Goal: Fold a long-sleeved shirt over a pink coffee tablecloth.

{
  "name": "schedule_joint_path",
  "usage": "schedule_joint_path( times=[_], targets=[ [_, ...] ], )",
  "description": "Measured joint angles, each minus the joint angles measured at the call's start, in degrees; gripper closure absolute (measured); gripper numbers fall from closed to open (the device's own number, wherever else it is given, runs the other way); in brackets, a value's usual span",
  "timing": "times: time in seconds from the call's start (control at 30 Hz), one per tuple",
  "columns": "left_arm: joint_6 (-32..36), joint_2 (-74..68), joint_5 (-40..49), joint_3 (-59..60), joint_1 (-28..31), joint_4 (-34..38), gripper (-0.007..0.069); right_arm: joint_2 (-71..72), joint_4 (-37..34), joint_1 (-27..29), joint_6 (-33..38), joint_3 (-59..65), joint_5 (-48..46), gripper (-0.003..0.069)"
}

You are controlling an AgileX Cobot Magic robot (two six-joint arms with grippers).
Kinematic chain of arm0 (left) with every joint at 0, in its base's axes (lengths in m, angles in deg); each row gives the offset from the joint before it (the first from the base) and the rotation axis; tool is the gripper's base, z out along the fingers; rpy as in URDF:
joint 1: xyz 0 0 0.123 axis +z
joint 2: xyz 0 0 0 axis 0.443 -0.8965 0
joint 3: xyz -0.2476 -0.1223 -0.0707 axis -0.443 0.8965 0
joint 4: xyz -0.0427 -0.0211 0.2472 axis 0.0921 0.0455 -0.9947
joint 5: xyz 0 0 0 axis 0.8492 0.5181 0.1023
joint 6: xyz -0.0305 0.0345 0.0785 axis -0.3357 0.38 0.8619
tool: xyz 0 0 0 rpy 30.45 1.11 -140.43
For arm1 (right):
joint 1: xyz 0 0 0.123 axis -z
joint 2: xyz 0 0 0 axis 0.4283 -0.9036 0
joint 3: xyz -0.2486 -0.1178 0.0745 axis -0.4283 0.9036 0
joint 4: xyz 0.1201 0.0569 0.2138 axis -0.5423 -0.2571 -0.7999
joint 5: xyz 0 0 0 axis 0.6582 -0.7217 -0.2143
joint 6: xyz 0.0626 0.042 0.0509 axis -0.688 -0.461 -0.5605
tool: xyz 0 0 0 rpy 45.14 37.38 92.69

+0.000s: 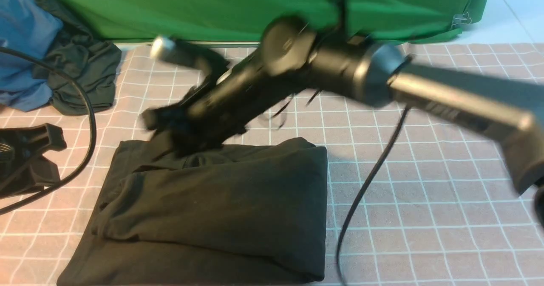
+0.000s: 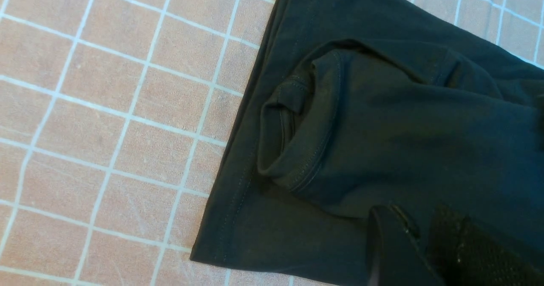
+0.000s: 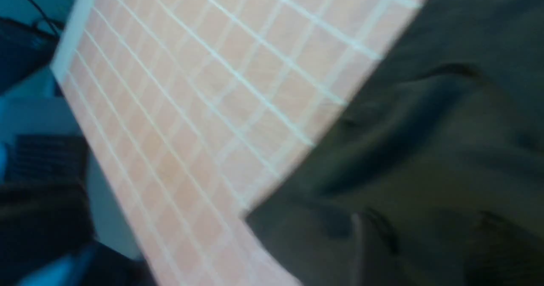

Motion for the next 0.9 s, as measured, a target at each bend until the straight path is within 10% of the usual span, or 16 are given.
schedule_joint_path(
  times=[0.13,0.3,0.6,0.9],
  targets=[
    [-2.22,0.02,0.99,0.00,0.00,0.37,0.0463,1.42,10.77,4.73,3.10,-4.77,-8.98,0.0592],
    [-2.90,-1.08,1.20,0.00,0.00,4.54,0.0463,1.59,22.99,7.33,6.88,-10.24,-16.79,0.0609],
    [-1.01,-17.25,-3.52,0.00,0.00,10.60,0.0463,-1.68,26.48,7.52,19.26,-11.04,-20.14,0.0326],
    [0.72,-26.56,-10.43,0.00,0.00,12.11,0.0463,-6.63,26.72,5.95,20.61,-11.04,-16.28,0.0284]
  ],
)
